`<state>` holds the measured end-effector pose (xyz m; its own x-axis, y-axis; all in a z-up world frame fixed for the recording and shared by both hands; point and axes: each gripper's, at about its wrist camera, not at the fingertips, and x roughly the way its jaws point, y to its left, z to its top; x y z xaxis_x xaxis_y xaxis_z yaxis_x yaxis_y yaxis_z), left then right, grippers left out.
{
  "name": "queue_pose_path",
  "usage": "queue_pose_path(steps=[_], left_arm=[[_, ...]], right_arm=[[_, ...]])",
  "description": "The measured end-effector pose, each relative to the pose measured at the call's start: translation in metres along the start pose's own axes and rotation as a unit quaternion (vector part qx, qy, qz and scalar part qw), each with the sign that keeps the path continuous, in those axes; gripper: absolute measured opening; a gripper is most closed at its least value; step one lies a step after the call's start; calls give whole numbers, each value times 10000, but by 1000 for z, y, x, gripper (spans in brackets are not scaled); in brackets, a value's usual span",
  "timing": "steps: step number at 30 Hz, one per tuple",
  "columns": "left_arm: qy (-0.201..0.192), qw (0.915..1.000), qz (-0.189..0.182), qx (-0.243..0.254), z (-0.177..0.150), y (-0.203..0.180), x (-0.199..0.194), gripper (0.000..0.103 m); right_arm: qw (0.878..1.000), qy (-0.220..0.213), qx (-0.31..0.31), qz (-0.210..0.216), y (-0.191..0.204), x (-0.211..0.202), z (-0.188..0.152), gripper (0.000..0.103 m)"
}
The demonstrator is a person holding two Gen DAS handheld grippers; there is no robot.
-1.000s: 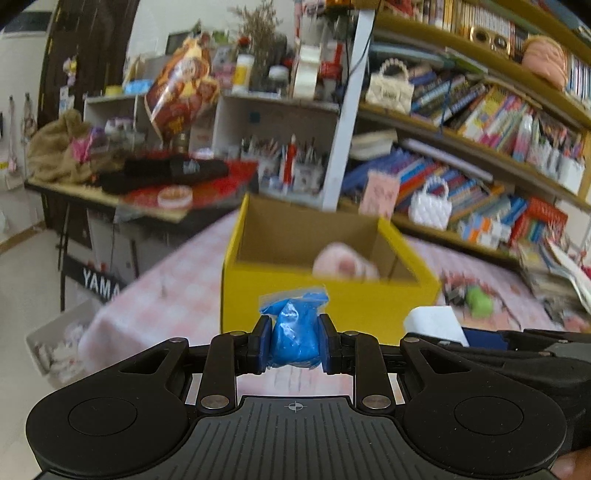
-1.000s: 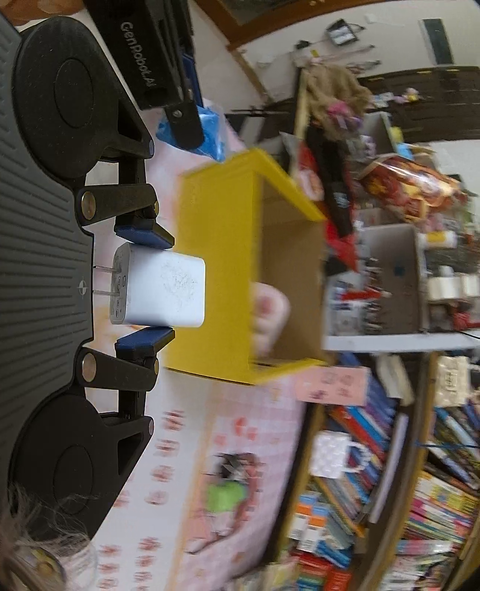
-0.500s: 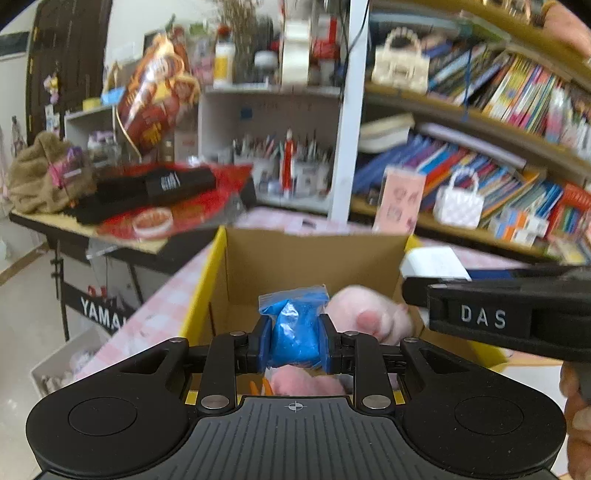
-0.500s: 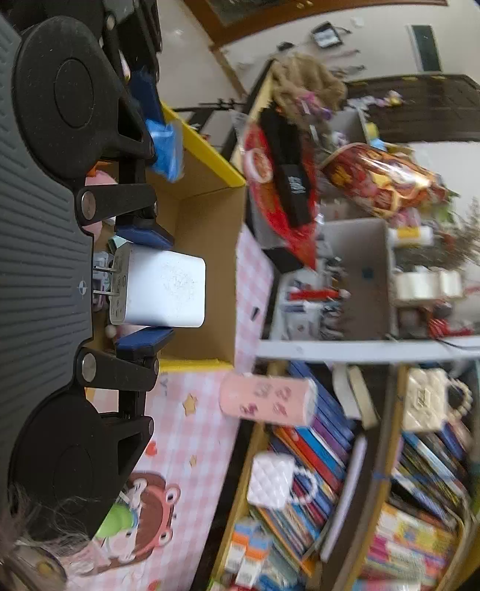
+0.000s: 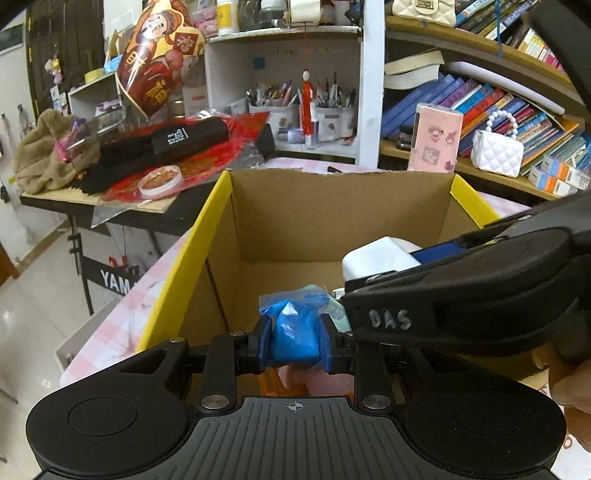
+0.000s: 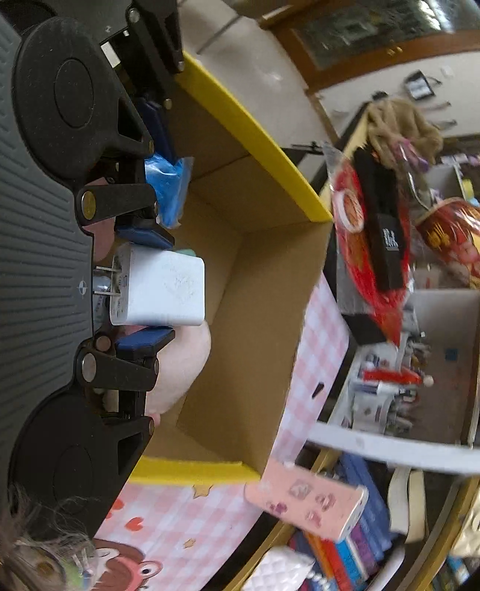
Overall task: Organize objects
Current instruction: 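Carry the blue bag and white charger into the yellow box and release both, then withdraw both tools from the box toward the green cup and black clip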
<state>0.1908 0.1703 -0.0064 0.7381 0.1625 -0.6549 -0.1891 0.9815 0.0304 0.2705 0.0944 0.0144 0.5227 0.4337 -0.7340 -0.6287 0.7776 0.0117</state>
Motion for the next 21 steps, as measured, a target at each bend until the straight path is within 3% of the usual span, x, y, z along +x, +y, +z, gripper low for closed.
queue_pose_path(steps=[4,7,8,12,18,21], left_arm=[[27,10000,14,-12,1,1,3,31],[-18,9999,-55,-85,2,2,2,49],[-58,9998,-121,-132,2,2,0,53],[-191,9997,-112,-112,4,-1,-8,60],[-627,9979,-91,-139,8,3,-33,81],[-821,9965,-54,-166,8,7,-47,83]], right_arm=[[9997,22,-243,1,4,5,3,43],[9998,-55,-116,167,0,6,6,46],[9998,-106,-37,184,-1,4,7,50],[9990,-324,191,237,-7,-7,13,51],[9949,-877,498,-26,-16,-43,9,52],[9911,-1155,589,-289,-18,-63,0,53]])
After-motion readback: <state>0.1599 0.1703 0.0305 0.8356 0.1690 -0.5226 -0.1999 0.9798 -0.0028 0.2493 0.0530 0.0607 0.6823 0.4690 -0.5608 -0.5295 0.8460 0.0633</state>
